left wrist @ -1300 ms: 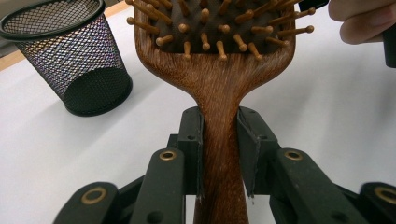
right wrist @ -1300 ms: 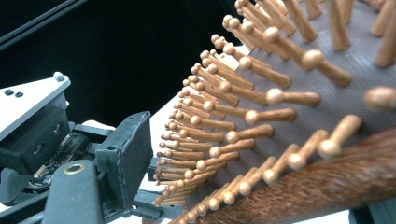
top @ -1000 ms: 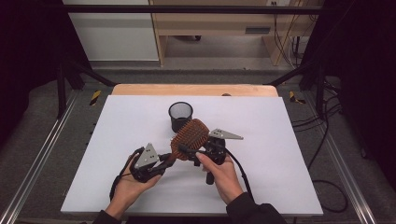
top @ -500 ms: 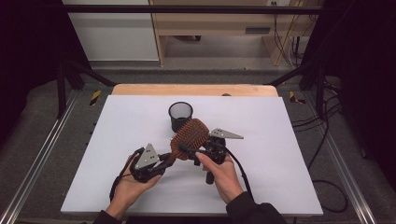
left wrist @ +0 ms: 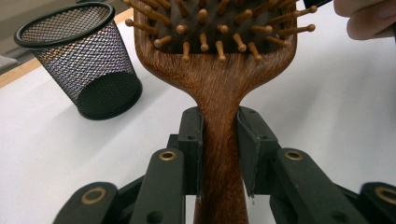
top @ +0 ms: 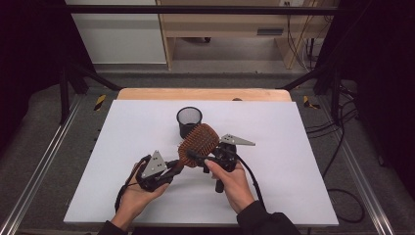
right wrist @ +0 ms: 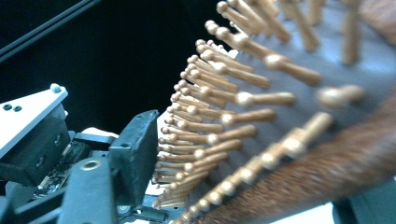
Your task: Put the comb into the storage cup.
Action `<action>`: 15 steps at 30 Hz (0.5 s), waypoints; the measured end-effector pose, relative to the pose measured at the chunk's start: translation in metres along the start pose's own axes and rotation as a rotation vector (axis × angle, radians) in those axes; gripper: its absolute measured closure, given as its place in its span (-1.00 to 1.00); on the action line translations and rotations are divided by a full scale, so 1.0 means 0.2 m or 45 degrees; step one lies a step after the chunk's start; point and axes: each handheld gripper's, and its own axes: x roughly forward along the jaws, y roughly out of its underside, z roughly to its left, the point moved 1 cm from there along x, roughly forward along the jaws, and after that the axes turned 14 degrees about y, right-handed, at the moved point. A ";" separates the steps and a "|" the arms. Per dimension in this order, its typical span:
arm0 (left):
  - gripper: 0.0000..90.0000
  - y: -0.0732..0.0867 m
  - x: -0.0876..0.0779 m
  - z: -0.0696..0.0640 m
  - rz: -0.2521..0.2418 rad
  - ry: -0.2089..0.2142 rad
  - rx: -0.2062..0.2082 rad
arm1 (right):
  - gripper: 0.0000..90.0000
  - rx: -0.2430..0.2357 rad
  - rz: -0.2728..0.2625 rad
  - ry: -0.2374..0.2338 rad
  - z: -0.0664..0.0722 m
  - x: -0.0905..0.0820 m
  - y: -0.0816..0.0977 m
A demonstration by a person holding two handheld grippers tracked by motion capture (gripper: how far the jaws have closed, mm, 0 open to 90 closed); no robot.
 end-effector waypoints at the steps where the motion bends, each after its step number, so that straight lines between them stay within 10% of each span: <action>1: 0.60 0.00 0.00 0.00 -0.001 -0.001 0.002 | -0.21 0.002 -0.001 -0.007 0.00 0.00 0.00; 15: 0.61 0.00 0.00 0.00 -0.011 -0.009 -0.001 | -0.14 0.014 -0.015 -0.023 0.00 0.00 -0.01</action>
